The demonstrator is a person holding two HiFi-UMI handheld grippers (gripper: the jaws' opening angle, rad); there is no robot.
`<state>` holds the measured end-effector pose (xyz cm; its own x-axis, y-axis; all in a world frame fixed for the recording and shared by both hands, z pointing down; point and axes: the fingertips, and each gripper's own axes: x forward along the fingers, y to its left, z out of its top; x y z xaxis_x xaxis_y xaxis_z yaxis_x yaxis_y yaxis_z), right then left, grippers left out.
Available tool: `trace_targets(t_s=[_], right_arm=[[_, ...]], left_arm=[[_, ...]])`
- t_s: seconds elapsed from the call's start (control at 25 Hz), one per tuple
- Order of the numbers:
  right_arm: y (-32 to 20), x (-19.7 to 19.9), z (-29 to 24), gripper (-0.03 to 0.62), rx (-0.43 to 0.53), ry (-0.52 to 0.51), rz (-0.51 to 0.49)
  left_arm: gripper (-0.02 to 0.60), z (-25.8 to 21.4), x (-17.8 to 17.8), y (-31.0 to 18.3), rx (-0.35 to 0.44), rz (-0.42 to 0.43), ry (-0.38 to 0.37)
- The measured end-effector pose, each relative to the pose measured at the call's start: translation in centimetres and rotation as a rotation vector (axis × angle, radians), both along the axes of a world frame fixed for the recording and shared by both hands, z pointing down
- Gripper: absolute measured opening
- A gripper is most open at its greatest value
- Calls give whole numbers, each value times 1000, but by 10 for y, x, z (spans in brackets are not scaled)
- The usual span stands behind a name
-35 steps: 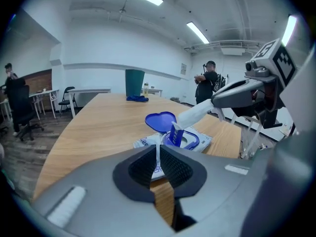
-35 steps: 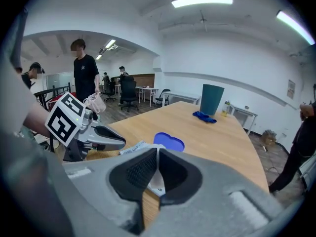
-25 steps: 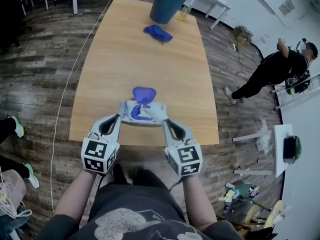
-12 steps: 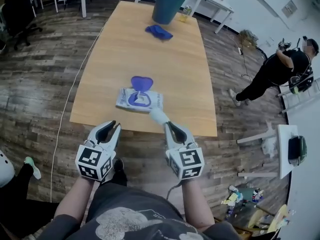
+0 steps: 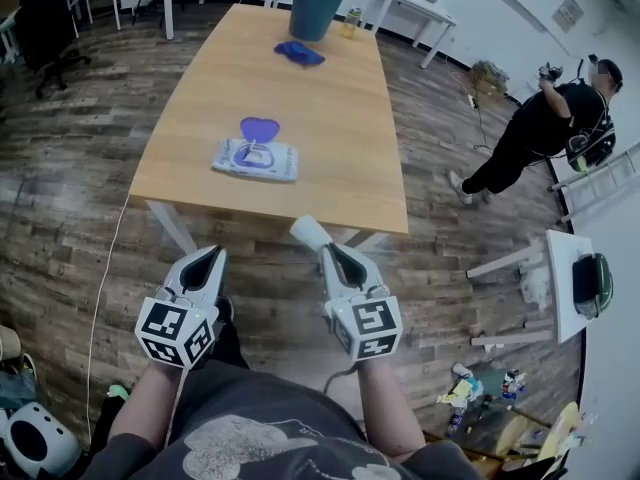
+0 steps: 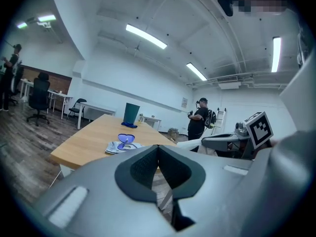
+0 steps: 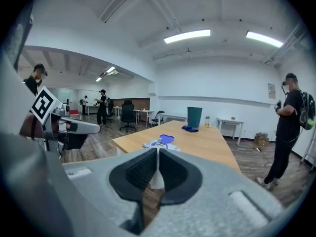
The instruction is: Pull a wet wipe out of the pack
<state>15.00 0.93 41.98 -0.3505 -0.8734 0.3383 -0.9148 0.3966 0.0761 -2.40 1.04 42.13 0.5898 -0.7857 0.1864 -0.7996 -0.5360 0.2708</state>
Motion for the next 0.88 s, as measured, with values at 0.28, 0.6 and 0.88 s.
trace_targets(t_s=[0.28, 0.6, 0.88], right_arm=[[65, 21, 2, 6, 2, -34, -7], [109, 31, 7, 6, -8, -77, 9], [126, 30, -3, 6, 3, -89, 35]], left_arm=[[18, -9, 13, 67, 22, -25, -16], [18, -26, 12, 115, 25, -60, 13], [18, -38, 1, 129, 44, -56, 32]])
